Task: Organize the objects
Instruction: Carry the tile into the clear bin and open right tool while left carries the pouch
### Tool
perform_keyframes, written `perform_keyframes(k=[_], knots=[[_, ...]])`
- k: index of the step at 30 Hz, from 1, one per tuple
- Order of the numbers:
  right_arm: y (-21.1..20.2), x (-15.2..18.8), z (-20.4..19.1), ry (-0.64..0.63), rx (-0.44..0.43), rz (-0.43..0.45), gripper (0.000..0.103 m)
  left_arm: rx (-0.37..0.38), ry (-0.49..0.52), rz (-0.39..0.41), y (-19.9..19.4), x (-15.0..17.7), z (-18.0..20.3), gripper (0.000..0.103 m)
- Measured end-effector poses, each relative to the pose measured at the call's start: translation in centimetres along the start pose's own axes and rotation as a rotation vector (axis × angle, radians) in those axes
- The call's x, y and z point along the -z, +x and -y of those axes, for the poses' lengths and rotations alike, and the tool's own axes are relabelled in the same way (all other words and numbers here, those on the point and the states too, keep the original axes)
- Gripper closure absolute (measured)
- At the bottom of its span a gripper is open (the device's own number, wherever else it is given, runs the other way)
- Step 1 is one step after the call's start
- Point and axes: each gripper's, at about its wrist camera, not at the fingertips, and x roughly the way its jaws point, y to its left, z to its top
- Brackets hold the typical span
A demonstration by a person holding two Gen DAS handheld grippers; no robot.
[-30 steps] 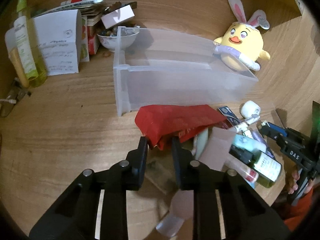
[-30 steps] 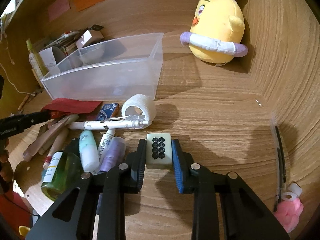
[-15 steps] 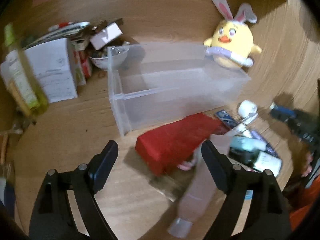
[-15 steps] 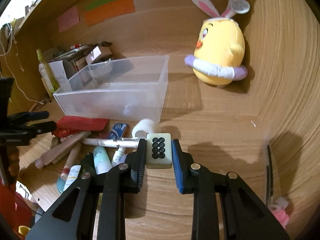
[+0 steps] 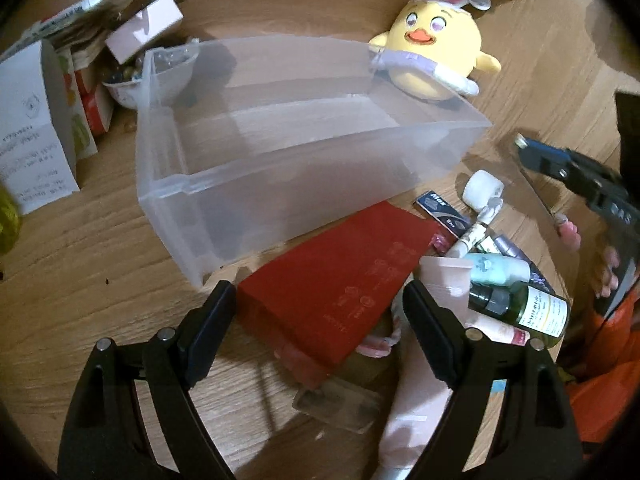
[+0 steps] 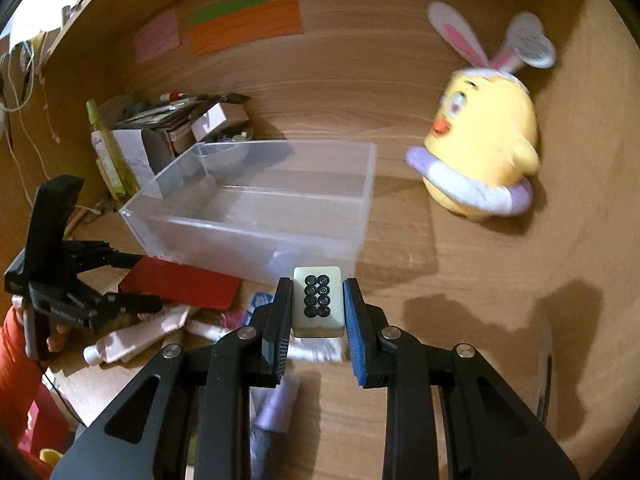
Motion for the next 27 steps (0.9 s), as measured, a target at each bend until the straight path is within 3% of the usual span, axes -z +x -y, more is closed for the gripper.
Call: perform_keyframes(k=[11, 19, 27], knots=[[3.9, -5.5, -2.8, -0.108, -0.032, -0.032, 0.08, -0.016, 0.048, 0.067, -3.1, 1.6, 1.9, 0.042], [9.3, -6.7, -2.5, -0.139, -0.033, -0.143, 0.081, -0.091, -0.042, 0.085, -4.9, 3.5, 1.9, 0.046], [13.1, -6.9, -2.5, -0.171, -0.026, -0.244, 0.081, -0.19, -0.146, 0.178, -9.7, 5.2, 1.6, 0.048]])
